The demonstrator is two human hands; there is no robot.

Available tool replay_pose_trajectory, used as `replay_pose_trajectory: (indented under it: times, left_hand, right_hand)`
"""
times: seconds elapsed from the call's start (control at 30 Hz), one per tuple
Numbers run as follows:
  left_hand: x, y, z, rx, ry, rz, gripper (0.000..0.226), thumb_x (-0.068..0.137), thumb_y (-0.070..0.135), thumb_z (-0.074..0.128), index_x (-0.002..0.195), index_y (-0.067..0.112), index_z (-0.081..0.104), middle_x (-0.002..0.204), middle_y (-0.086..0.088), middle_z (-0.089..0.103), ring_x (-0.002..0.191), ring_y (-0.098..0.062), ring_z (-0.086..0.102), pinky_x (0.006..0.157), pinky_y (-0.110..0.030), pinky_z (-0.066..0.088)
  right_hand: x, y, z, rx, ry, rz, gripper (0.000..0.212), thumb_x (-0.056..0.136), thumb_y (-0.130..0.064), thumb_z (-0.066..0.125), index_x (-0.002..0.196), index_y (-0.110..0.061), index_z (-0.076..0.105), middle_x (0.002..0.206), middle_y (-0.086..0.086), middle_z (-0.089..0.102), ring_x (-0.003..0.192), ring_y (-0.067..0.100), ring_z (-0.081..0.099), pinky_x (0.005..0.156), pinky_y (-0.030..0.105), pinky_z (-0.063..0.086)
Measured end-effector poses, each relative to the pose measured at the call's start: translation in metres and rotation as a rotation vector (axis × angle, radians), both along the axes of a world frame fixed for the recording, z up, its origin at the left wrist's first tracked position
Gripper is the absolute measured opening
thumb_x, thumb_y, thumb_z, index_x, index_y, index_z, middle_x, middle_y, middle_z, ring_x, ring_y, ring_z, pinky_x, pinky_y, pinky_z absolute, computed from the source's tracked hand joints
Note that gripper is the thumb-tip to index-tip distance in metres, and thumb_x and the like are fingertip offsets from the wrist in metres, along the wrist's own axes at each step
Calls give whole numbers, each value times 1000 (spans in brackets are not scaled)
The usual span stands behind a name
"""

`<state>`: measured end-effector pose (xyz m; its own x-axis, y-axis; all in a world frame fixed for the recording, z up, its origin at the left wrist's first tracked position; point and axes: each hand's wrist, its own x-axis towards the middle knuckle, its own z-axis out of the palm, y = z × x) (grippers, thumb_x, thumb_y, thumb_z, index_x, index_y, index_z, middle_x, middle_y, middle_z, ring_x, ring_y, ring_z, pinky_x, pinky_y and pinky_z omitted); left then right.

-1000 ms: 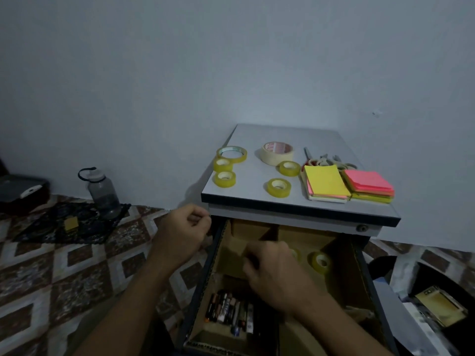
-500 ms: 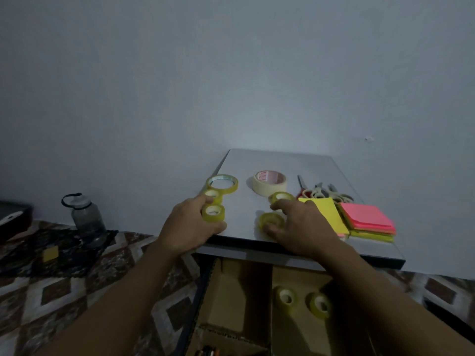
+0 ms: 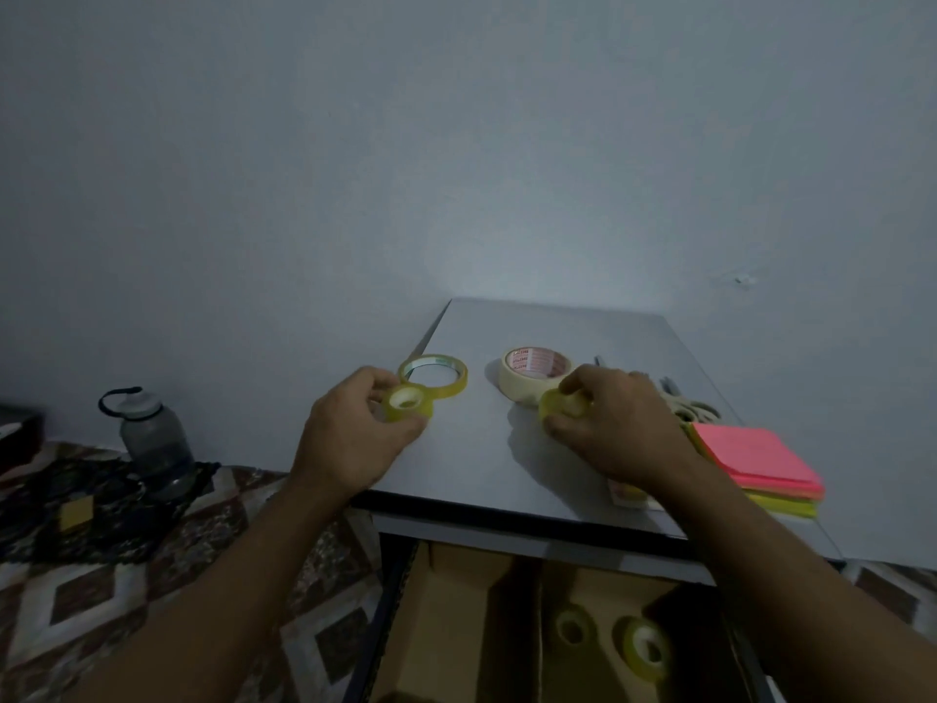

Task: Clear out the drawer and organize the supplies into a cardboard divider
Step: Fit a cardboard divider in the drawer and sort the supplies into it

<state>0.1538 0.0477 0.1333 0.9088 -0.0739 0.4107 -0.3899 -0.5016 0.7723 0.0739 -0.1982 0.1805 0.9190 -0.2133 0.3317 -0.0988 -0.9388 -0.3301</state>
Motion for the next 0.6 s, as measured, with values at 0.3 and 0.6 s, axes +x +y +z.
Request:
replay_pose_trajectory:
  times: [0.3, 0.6]
  left_hand:
    - [33, -9, 9, 105, 123, -34, 28, 75, 29, 81, 100, 26, 69, 86, 16, 67, 76, 1, 59, 60, -14, 42]
    - [30, -9, 7, 124, 159, -81, 42, 69, 32, 84, 107, 27, 67, 89, 14, 69, 82, -4, 66, 71, -23, 52]
  right_hand:
    - [30, -21, -3, -28, 104, -16, 41, 82, -53, 65, 108, -21, 64, 104, 4, 66, 91, 22, 58, 78, 37, 53]
    - [24, -19, -3, -62, 151, 39, 52, 78, -63, 66, 115, -29, 54, 107, 0, 59, 96, 20, 50, 78, 35, 46]
